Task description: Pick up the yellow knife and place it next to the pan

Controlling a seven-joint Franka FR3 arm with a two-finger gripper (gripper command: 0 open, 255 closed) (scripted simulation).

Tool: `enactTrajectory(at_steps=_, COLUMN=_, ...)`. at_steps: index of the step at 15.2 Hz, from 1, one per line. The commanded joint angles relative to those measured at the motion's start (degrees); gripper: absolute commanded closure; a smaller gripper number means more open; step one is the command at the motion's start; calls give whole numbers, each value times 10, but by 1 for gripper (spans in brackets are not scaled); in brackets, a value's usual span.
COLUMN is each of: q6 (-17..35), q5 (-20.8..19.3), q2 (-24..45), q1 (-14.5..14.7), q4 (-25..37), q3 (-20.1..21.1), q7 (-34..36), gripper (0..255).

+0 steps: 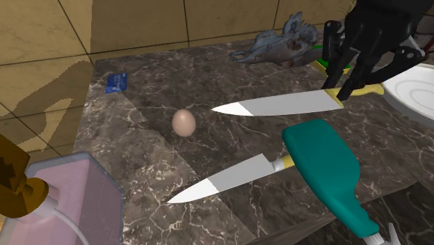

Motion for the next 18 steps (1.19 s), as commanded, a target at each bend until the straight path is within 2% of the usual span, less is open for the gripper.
enactTrajectory(at_steps=1, q6=1, q5=-7, q2=-20, q1=-13, q4=-24, q3=-13, q7=-24, gripper=255)
enactTrajectory(at_steps=9, q6=-3, q5=-36, q2=-57, q1=-65, q4=-63, q3=-70, q7=-122, gripper=255)
enactTrajectory(at_steps=18, q6=-10, q5=-66, q2=-56, q1=-125, q4=-58, q3=-139, q7=-241, gripper=255)
